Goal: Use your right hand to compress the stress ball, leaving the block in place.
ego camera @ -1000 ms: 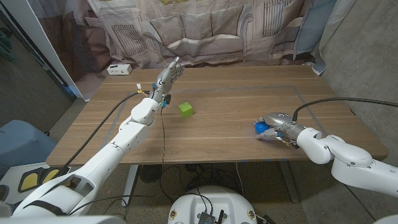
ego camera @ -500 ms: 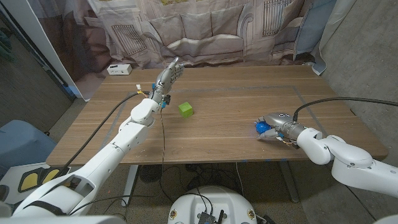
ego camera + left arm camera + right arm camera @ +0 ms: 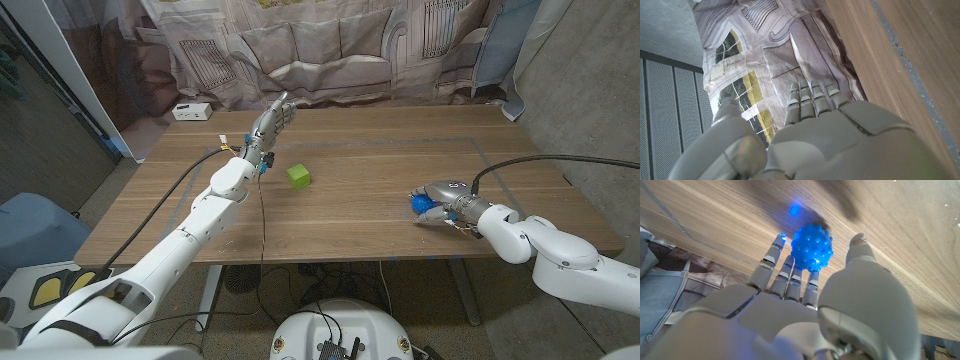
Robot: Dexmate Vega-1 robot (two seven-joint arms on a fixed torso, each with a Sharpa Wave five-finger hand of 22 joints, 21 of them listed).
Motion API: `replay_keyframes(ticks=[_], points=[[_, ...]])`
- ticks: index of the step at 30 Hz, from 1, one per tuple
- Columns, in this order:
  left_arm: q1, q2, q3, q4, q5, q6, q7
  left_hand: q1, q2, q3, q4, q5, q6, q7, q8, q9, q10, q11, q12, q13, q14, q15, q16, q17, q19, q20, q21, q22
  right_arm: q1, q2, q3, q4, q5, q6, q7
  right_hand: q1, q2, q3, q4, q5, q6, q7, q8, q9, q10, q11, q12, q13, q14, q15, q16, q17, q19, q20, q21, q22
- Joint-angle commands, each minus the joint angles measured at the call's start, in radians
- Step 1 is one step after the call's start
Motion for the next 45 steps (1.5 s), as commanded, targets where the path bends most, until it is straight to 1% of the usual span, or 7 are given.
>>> replay_keyframes(ticks=[1, 10, 17, 21, 31, 40, 45], points=[[-0.016, -0.006, 0.003, 0.019, -0.003, -0.001, -0.008, -0.005, 0.006, 0.001, -0.006, -0.002, 0.007, 0.000, 0.003, 0.005, 0.001, -0.003, -0.001, 0.005, 0.008, 0.000, 0.002, 0.003, -0.002, 0.005, 0.003, 0.001, -0.007, 0.002, 0.001, -0.005, -0.010, -0.032, -0.017, -0.010, -0.001, 0.004, -0.002, 0.008, -0.022, -0.014, 0.002, -0.002, -0.024, -0.008, -0.003, 0.002, -0.035, 0.005, 0.002, -0.007, -0.031, 0.008, -0.009, 0.000], [-0.029, -0.015, 0.007, 0.048, -0.006, -0.010, -0.020, -0.006, 0.006, 0.002, -0.007, -0.002, 0.007, 0.000, 0.003, 0.005, 0.001, -0.004, -0.001, 0.005, 0.008, -0.001, 0.002, 0.003, -0.002, 0.005, 0.003, 0.001, -0.009, 0.014, 0.009, -0.001, 0.002, -0.029, -0.047, -0.029, -0.004, 0.012, -0.013, 0.015, -0.222, 0.020, -0.018, -0.006, -0.107, 0.031, -0.003, 0.000, -0.101, 0.011, 0.012, -0.032, -0.075, 0.025, 0.001, 0.000], [-0.036, -0.021, 0.005, 0.066, -0.007, -0.021, -0.022, -0.006, 0.006, 0.002, -0.007, -0.002, 0.007, 0.000, 0.003, 0.005, 0.000, -0.003, -0.001, 0.005, 0.008, 0.000, 0.002, 0.003, -0.002, 0.006, 0.003, 0.001, -0.003, 0.034, 0.020, 0.012, 0.024, -0.013, -0.079, -0.049, -0.002, 0.012, -0.009, 0.016, -0.288, 0.030, -0.011, -0.007, -0.161, 0.044, -0.009, -0.001, -0.137, 0.013, 0.010, -0.039, -0.096, 0.021, 0.000, 0.001], [-0.038, -0.023, 0.002, 0.074, -0.008, -0.027, -0.021, -0.006, 0.007, 0.003, -0.007, -0.002, 0.007, 0.000, 0.003, 0.005, 0.003, -0.005, 0.000, 0.005, 0.008, -0.001, 0.002, 0.003, -0.002, 0.006, 0.003, 0.001, -0.003, 0.041, 0.033, 0.020, 0.052, 0.006, -0.096, -0.067, 0.004, 0.012, -0.004, 0.018, -0.235, 0.049, 0.020, -0.004, -0.172, 0.057, -0.001, -0.001, -0.149, 0.016, 0.015, -0.043, -0.102, 0.023, 0.002, 0.001], [-0.038, -0.024, -0.005, 0.083, -0.012, -0.038, -0.019, -0.006, 0.007, 0.004, -0.008, -0.002, 0.008, 0.001, 0.003, 0.005, 0.002, -0.005, -0.001, 0.005, 0.008, -0.001, 0.002, 0.003, -0.001, 0.006, 0.004, 0.002, -0.007, 0.060, 0.060, 0.038, 0.096, 0.041, -0.146, -0.114, 0.023, 0.006, 0.022, 0.014, -0.234, 0.048, 0.021, -0.001, -0.170, 0.065, 0.008, 0.001, -0.162, 0.024, 0.019, -0.043, -0.119, 0.012, 0.000, 0.002], [-0.043, -0.023, -0.006, 0.087, -0.011, -0.039, -0.019, -0.006, 0.008, 0.004, -0.008, -0.003, 0.007, 0.000, 0.003, 0.005, 0.001, -0.001, -0.001, 0.005, 0.008, -0.001, 0.002, 0.003, -0.001, 0.006, 0.003, 0.001, -0.026, 0.093, 0.093, 0.060, 0.156, 0.095, -0.216, -0.172, 0.041, -0.003, 0.051, 0.008, -0.175, 0.054, 0.042, 0.002, -0.167, 0.071, 0.015, 0.002, -0.169, 0.026, 0.024, -0.045, -0.136, -0.002, 0.000, 0.002], [-0.042, -0.019, -0.005, 0.081, -0.009, -0.033, -0.018, -0.006, 0.008, 0.005, -0.008, -0.003, 0.008, 0.000, 0.003, 0.005, 0.000, -0.002, -0.001, 0.005, 0.007, -0.001, 0.002, 0.003, -0.001, 0.006, 0.003, 0.001, -0.029, 0.107, 0.100, 0.070, 0.169, 0.115, -0.241, -0.196, 0.054, -0.004, 0.062, 0.007, -0.158, 0.096, 0.044, 0.000, -0.155, 0.080, 0.021, 0.001, -0.170, 0.027, 0.027, -0.047, -0.145, -0.030, 0.002, 0.001]])
